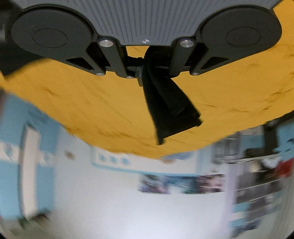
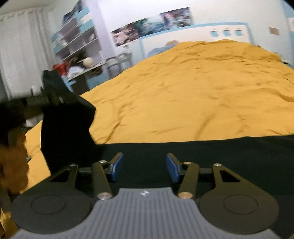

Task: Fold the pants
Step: 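Lift the trouser edge with the left tool while the right tool grasps the fold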

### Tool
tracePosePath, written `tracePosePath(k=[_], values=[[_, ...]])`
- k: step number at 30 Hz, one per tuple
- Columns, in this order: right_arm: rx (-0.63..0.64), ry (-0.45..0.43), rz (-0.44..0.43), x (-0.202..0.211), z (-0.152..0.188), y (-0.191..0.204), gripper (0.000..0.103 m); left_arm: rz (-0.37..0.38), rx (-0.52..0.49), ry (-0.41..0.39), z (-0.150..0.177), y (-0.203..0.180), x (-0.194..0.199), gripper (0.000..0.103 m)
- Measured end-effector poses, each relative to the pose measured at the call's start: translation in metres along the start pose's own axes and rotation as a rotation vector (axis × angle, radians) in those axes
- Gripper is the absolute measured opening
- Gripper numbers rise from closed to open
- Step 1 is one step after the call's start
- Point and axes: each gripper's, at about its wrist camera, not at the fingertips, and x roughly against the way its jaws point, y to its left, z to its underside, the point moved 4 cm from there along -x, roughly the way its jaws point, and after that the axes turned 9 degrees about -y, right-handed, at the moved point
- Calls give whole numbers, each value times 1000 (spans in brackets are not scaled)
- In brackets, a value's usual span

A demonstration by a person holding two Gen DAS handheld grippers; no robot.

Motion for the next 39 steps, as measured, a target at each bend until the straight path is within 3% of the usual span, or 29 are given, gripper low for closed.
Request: tracePosePath(k=[2,5,7,9,12,14,17,19,22,25,28,29,30,31,39], values=[[-9,-8,31,7,-1,-14,49,52,-69,77,20,-31,-11,9],[-24,7,98,12,0,-34,49,149,-158,282,62,-63,-32,21],[-54,16,125,15,0,-48,49,193,-199,364,79,-74,-32,24],[-81,18,132,16,1,-56,49,214,-216,332,76,-76,-17,36],[-122,28,116,11,0,-61,49,294,-90,271,57,-54,11,59],[-166,44,71,6,-2,-61,49,260,-11,212,43,-27,22,68],[-268,90,2,-6,-3,-58,49,92,106,140,37,29,35,80],[-319,125,-14,-14,0,-52,49,-56,245,162,44,73,33,82],[-332,165,-18,-20,4,-36,49,-167,494,229,66,124,30,82],[-288,213,-24,-30,10,-14,53,-165,594,253,82,138,27,82],[-244,230,16,-40,18,0,50,-139,595,277,85,136,14,82],[-237,245,47,-44,21,2,43,-135,581,285,86,133,11,82],[-241,263,58,-47,23,2,18,-133,570,293,87,134,14,82],[-257,276,50,-49,24,2,4,-130,558,303,86,131,13,82],[-286,130,39,-11,-6,-15,0,-35,512,285,77,109,18,82]])
